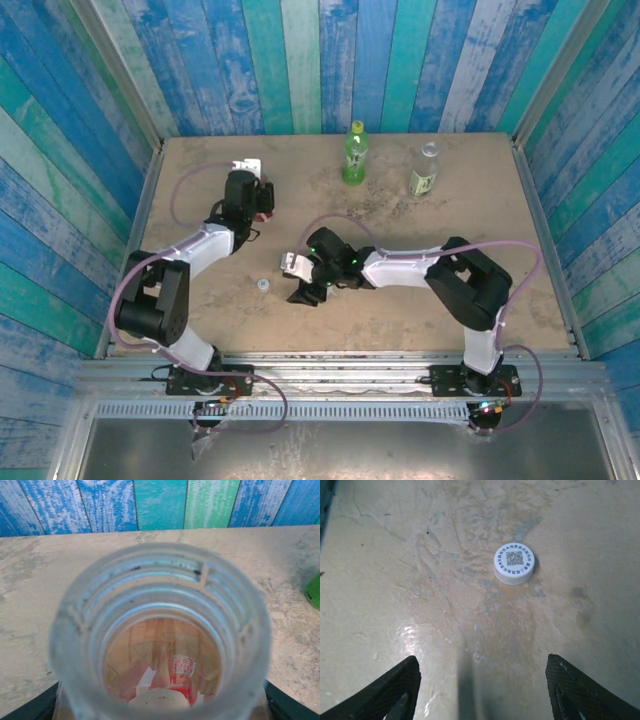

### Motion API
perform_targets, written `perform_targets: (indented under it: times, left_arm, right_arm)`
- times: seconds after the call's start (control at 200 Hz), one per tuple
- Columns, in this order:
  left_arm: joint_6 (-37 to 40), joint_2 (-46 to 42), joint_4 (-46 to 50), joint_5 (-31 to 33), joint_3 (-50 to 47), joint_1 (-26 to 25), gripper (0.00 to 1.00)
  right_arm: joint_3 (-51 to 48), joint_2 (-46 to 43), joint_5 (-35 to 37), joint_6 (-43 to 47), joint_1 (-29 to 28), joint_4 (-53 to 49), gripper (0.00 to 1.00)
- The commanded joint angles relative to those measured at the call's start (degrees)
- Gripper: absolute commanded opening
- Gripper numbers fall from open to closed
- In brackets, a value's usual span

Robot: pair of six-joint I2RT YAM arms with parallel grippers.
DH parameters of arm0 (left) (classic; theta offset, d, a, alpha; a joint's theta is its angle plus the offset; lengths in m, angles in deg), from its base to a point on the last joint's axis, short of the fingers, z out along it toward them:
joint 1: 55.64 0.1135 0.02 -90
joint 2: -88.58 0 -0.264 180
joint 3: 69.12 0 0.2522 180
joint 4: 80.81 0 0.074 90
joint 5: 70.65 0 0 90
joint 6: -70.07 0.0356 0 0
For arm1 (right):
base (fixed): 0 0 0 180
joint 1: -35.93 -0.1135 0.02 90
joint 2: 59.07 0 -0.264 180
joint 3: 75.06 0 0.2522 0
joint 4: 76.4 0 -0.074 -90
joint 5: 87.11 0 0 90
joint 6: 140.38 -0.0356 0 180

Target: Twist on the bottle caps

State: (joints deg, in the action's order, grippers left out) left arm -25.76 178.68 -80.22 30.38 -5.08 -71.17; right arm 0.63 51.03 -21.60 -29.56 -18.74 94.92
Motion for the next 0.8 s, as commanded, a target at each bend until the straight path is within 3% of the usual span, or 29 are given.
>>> perform_targets:
  times: [0.0, 0.796]
  left_arm:
    - [-0.8, -4.3, 0.2, -0.7, -0.7, 0.5, 0.58]
    - [-0.9, -5.4, -0.1, -2.5, -2.2, 1.8, 0.59]
  right_arm:
    - [3.4, 3.0, -1.0, 2.8, -1.0, -0.8, 0.63]
    - [22.2, 20.5, 4.6, 1.7, -4.2, -5.8, 0.47]
